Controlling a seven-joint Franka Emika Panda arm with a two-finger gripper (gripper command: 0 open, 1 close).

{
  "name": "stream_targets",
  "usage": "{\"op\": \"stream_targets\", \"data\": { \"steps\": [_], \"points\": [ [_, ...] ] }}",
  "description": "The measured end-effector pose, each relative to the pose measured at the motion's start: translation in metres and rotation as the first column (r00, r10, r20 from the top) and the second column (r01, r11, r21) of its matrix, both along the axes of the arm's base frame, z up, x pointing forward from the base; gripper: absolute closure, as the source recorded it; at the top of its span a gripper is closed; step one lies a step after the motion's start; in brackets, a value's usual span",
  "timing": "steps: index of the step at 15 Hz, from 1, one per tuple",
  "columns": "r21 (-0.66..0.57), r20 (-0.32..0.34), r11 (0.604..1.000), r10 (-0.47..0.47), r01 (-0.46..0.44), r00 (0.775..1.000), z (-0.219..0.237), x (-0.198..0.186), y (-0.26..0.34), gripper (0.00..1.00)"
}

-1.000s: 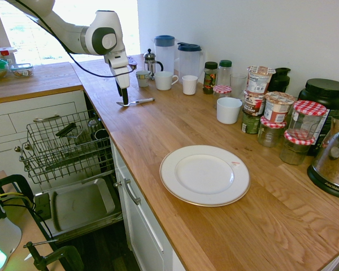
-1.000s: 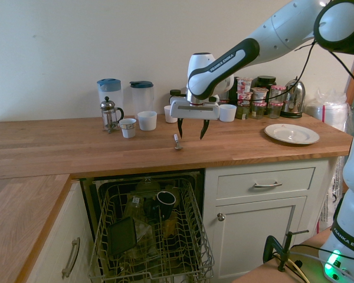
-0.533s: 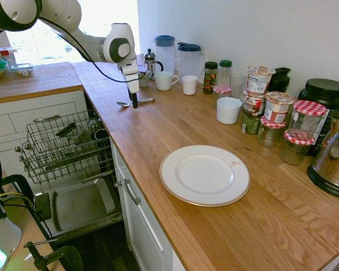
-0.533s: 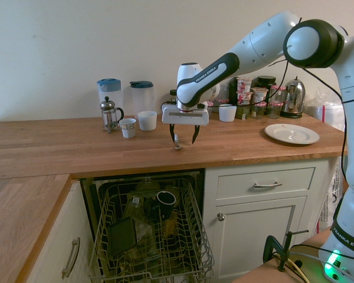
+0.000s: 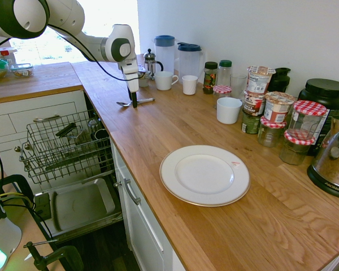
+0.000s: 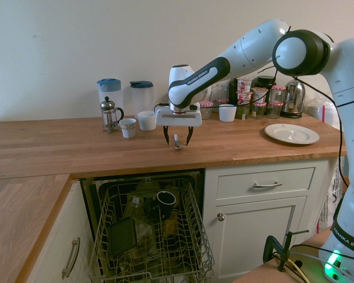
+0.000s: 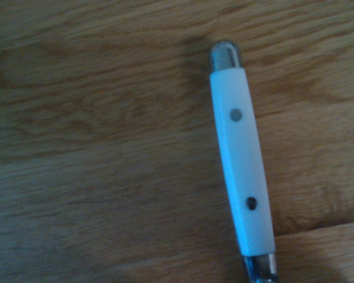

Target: Put the spoon in the dishwasher

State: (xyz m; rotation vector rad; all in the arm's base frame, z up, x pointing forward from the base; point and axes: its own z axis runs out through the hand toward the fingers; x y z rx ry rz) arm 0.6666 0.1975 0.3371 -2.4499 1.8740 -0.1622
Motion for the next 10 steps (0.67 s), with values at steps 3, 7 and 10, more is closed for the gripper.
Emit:
{"op": "stream_targets", "data": {
  "steps": [3, 7, 10],
  "points": [
    [-0.001, -0.001, 1.0, -0.005, 0.005, 1.0, -0.0004, 0.0009, -0.0014, 1.0],
    [-0.001, -0.002, 1.0, -0.009, 0.009, 1.0, -0.0012, 0.0014, -0.0039, 1.0],
    [0.008, -0.007, 1.0, -0.011, 0.011, 1.0, -0.0018, 0.0021, -0.0084, 1.0]
  ]
}}
